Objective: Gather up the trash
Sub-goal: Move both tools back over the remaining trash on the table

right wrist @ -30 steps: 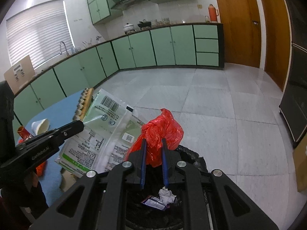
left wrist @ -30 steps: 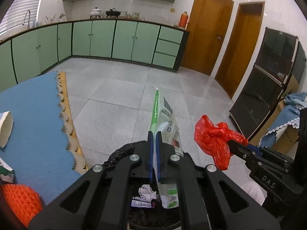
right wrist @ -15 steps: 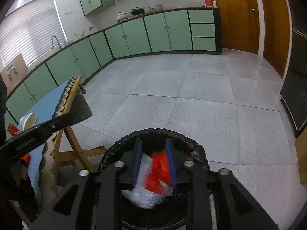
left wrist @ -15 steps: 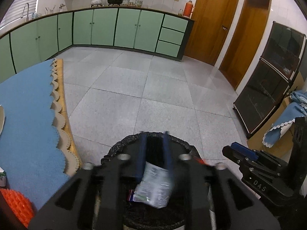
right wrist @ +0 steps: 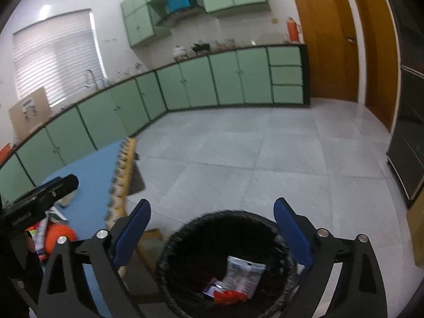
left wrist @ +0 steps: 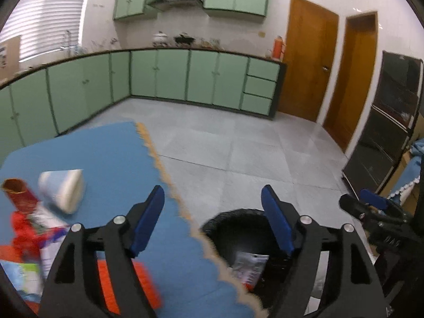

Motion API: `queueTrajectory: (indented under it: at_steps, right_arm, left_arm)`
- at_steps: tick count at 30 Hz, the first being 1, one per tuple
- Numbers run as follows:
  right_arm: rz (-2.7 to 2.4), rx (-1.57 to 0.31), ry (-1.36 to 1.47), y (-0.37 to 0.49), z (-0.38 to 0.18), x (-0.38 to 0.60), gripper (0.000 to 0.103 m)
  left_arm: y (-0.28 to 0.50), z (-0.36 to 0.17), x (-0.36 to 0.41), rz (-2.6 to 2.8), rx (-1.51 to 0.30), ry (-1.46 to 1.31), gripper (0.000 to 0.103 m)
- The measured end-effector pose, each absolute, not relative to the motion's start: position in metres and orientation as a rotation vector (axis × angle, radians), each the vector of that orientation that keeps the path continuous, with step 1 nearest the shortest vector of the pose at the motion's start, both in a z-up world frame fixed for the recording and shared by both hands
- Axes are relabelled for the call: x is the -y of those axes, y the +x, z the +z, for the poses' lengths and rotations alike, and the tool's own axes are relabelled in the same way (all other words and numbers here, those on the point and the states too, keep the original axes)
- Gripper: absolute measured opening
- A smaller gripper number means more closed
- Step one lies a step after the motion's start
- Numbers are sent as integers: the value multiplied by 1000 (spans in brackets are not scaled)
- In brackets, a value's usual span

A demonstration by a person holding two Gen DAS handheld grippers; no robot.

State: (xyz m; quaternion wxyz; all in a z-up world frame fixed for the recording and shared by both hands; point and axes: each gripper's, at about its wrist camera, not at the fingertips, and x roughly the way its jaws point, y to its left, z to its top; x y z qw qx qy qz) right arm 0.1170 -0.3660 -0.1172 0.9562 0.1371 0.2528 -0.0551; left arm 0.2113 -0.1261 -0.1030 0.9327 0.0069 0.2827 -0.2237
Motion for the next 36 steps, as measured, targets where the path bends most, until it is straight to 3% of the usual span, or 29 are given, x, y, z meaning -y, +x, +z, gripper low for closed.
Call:
queueTrajectory:
  at_steps: [9,22,36]
  right_arm:
    - [97,-452,236,122,-98,284,94]
    - [343,-475,139,139,-112,156,90]
    - [458,-569,78,163,-137,103,65]
  left_arm:
    - [182,-85,24,-221,-503,34,78]
    - [149,-110,-90,28,-525,1,78]
    - [145,-129,-116,76,-550,11,78]
